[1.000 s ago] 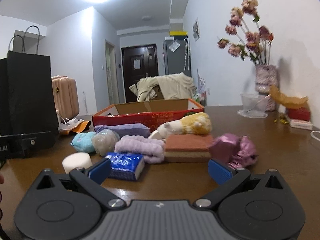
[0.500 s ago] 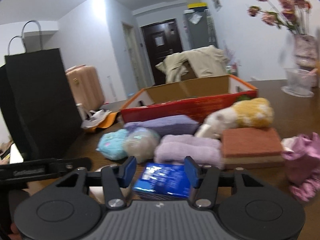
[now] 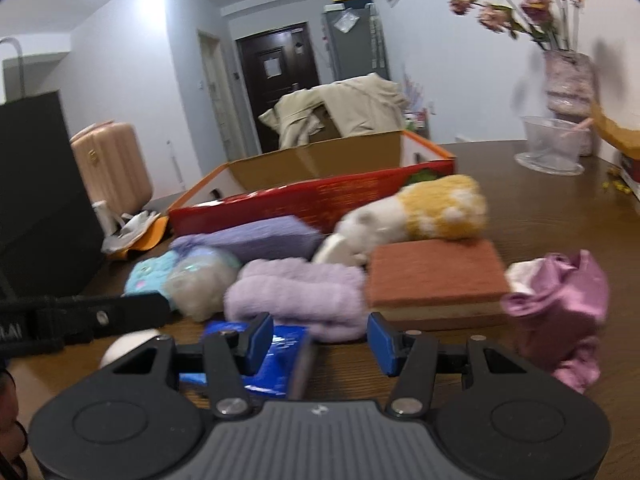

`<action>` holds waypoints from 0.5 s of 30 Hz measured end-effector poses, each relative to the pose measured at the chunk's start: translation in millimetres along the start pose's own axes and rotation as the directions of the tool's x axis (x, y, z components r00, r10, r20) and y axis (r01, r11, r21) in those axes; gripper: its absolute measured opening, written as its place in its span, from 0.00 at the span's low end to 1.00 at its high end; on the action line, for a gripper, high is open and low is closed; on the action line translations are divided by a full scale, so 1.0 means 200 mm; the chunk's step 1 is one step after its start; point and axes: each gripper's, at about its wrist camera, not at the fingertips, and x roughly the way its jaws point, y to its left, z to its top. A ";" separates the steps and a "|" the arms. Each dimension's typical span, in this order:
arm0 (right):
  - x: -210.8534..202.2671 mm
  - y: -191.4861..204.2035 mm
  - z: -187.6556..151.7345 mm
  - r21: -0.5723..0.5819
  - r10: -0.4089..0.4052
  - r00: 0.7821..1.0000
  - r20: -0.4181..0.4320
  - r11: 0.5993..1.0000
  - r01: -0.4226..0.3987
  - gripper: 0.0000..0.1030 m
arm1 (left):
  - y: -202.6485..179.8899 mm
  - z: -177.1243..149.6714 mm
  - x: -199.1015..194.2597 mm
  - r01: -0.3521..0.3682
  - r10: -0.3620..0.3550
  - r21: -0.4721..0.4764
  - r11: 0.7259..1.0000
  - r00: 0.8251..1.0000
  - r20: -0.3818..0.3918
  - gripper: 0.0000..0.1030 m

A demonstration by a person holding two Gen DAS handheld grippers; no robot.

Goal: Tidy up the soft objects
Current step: 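Reach the left tool to the brown sponge and close on it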

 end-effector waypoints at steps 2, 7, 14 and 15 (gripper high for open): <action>-0.01 -0.05 0.01 0.007 -0.016 1.000 0.016 1.000 0.016 0.49 | -0.05 0.01 0.06 -0.007 0.007 0.001 1.000 1.000 -0.027 0.56; 0.02 -0.21 0.06 0.027 -0.084 0.996 0.032 0.996 0.083 0.49 | -0.21 0.08 0.18 0.070 -0.070 -0.003 0.998 0.997 -0.020 0.52; 0.06 -0.53 0.17 0.085 -0.105 0.994 0.038 0.991 0.102 0.51 | -0.41 0.13 0.52 0.074 -0.082 -0.074 0.995 0.990 -0.115 0.52; 0.07 -0.56 0.18 0.091 -0.094 0.995 0.039 0.992 0.090 0.51 | -0.43 0.13 0.55 0.078 -0.089 -0.086 0.993 0.988 -0.130 0.51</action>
